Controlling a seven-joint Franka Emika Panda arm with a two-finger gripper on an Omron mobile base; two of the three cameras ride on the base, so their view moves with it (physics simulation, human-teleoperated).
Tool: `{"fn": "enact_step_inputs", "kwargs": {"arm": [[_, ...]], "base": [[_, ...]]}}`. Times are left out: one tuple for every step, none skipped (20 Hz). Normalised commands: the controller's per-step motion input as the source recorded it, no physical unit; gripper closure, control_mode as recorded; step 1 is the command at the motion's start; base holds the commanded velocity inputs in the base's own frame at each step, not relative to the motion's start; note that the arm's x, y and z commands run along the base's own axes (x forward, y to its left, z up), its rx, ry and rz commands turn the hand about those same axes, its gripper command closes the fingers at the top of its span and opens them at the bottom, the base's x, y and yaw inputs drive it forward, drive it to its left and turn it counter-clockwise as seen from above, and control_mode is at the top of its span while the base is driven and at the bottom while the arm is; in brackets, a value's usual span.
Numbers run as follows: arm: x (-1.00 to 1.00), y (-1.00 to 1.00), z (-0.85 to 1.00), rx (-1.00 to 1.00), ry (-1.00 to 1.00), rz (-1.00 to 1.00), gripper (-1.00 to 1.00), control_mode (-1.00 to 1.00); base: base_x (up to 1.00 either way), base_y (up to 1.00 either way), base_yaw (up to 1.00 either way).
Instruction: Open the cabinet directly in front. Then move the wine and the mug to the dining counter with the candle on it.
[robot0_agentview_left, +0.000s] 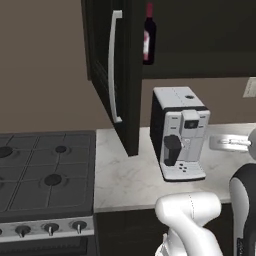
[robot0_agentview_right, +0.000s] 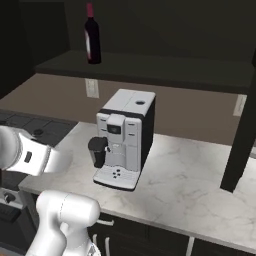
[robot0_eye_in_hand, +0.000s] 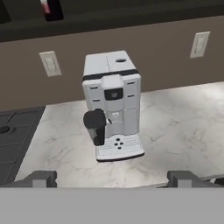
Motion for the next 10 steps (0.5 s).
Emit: {"fn": "enact_step_inputs", "kwargs": {"arm": [[0.00, 0.00, 0.78, 0.05, 0.00, 0.00, -1.00, -1.00], [0.04, 0.00, 0.88, 0.04, 0.00, 0.00, -1.00, -1.00], [0.01, -0.03, 0.91, 0.04, 0.00, 0.00, -1.00, -1.00], [0.00, -0.07, 0.96, 0.04, -0.01, 0.01, -1.00, -1.00], [0.00, -0.06, 0.94, 0.04, 0.00, 0.02, -1.00, -1.00], [0.00, -0.06, 0.91, 0.03, 0.00, 0.05, -1.00, -1.00], [0.00, -0.07, 0.92, 0.03, 0.00, 0.08, -1.00, -1.00], [0.00, -0.04, 0.86, 0.01, 0.00, 0.11, -1.00, -1.00], [0.00, 0.00, 0.81, 0.00, 0.00, 0.15, -1.00, -1.00], [-0.03, 0.00, 0.80, 0.00, -0.01, 0.17, -1.00, -1.00]], "base": [[0.00, 0.00, 0.00], [0.00, 0.00, 0.00], [0.00, 0.00, 0.00], [0.00, 0.00, 0.00], [0.00, 0.00, 0.00], [0.00, 0.00, 0.00], [0.00, 0.00, 0.00], [0.00, 0.00, 0.00], [0.00, 0.00, 0.00], [0.00, 0.00, 0.00]]}}
